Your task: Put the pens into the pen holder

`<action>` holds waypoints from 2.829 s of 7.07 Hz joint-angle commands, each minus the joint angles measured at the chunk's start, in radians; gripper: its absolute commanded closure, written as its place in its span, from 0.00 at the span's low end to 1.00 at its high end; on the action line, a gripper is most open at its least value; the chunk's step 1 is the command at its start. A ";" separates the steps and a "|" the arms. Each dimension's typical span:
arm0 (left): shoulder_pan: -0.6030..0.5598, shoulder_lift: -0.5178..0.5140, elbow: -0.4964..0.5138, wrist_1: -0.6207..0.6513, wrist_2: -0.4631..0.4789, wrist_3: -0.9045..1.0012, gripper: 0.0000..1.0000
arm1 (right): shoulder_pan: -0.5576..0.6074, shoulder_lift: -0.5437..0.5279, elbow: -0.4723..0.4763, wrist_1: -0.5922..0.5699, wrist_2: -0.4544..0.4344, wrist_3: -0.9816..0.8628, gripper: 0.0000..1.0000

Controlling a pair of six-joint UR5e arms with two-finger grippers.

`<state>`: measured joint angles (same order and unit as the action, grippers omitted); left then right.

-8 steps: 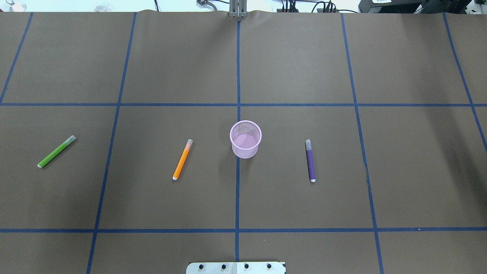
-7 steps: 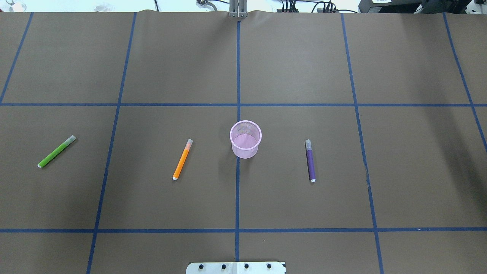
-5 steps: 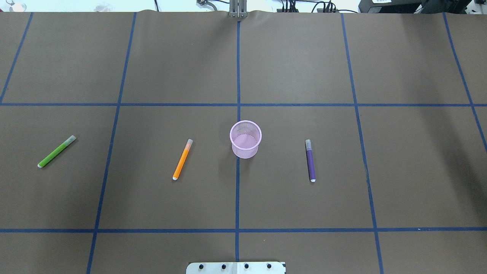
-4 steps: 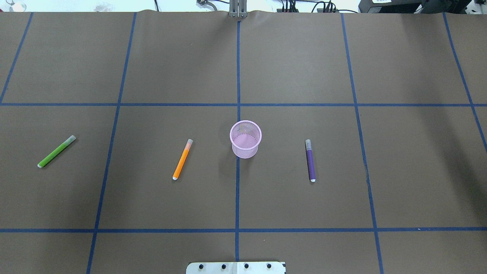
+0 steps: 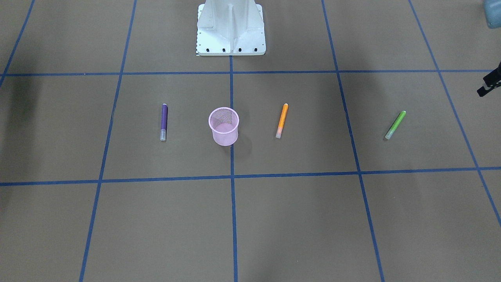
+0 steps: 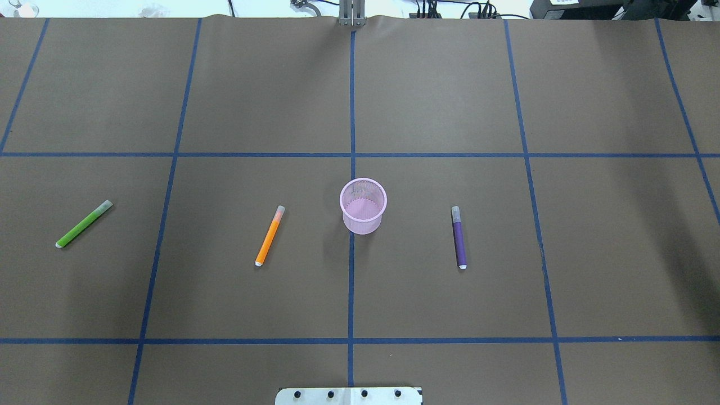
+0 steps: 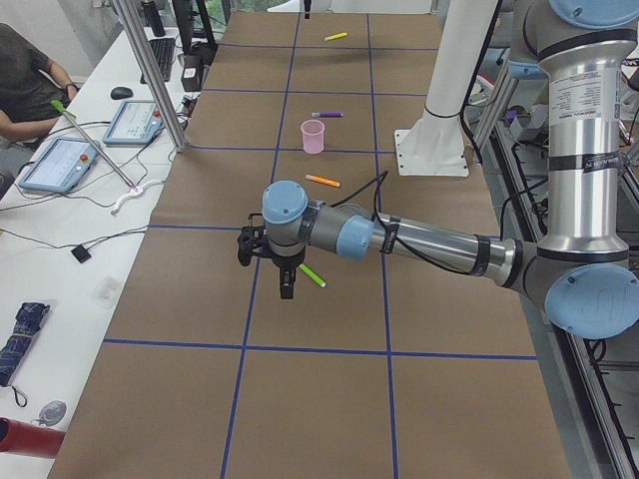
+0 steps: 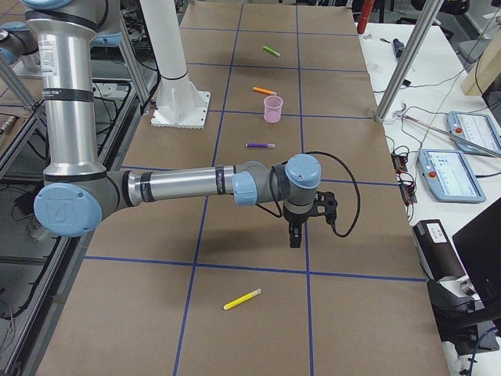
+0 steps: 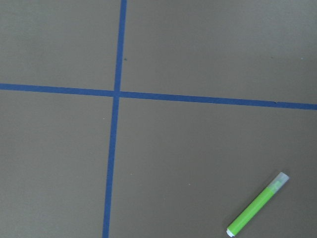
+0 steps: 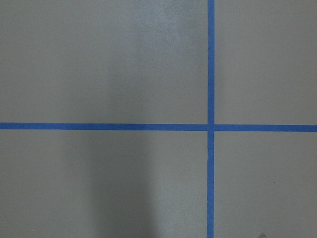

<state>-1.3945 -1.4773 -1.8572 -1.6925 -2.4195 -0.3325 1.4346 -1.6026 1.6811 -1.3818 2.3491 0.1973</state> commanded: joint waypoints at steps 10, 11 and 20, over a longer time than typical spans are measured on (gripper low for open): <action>0.065 -0.002 -0.003 -0.081 -0.013 -0.013 0.00 | -0.042 0.024 -0.386 0.112 -0.090 -0.529 0.09; 0.065 -0.002 0.000 -0.081 -0.013 -0.013 0.00 | -0.042 0.027 -0.412 0.110 -0.077 -0.536 0.11; 0.065 -0.002 -0.002 -0.082 -0.015 -0.013 0.00 | -0.062 -0.051 -0.416 0.099 -0.071 -0.573 0.40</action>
<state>-1.3300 -1.4788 -1.8605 -1.7746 -2.4344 -0.3452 1.3799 -1.6514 1.2656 -1.2826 2.2767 -0.3770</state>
